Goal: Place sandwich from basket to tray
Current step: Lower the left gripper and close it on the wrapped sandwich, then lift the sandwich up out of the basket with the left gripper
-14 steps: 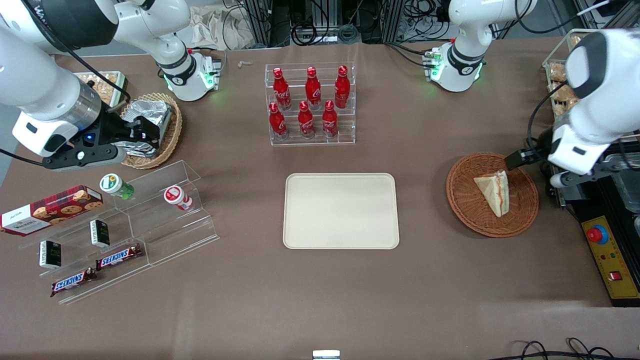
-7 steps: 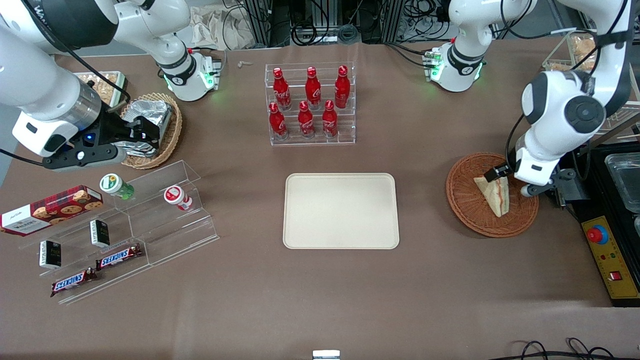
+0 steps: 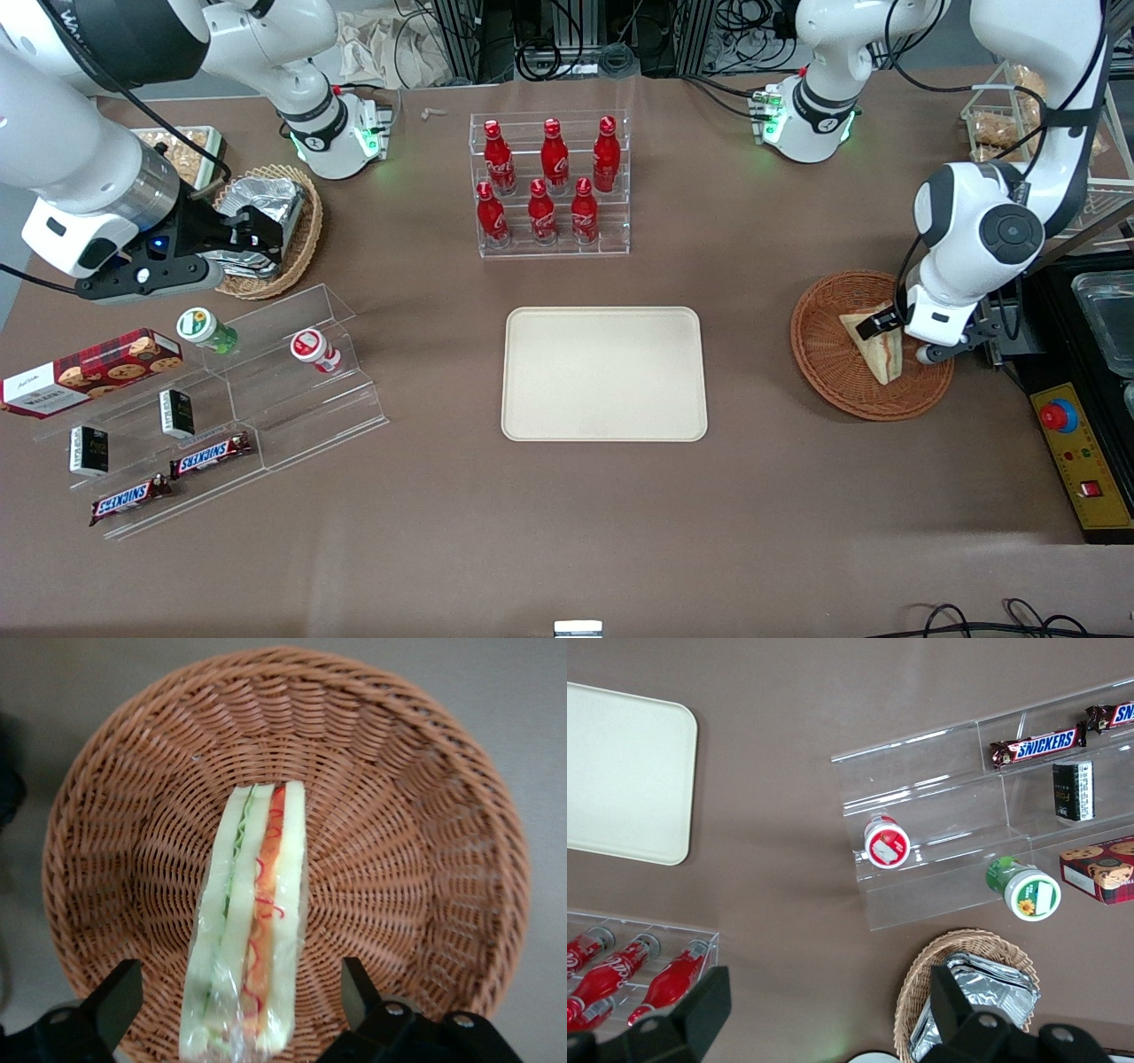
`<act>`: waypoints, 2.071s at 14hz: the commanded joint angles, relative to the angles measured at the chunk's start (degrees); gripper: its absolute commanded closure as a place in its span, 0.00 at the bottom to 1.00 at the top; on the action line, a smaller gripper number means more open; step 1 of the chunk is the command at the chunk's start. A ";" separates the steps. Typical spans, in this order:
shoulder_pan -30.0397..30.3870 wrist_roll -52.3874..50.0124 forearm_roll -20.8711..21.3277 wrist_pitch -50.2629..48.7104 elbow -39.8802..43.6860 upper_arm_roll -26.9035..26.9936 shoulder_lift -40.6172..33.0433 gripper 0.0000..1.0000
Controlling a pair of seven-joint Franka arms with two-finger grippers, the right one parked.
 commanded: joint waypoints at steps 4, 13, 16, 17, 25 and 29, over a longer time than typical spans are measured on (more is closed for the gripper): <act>0.17 -3.51 1.79 9.25 -3.63 2.60 3.74 0.00; -0.80 -13.18 1.79 11.02 -2.32 1.12 2.70 1.00; -0.71 -11.69 2.58 3.14 -0.48 1.02 -2.73 1.00; -0.71 -9.77 2.58 -2.12 1.36 0.94 -4.32 1.00; -0.71 13.33 -5.49 -52.75 39.29 0.41 -6.80 1.00; -0.80 12.84 -7.96 -59.30 47.95 -6.86 -7.06 1.00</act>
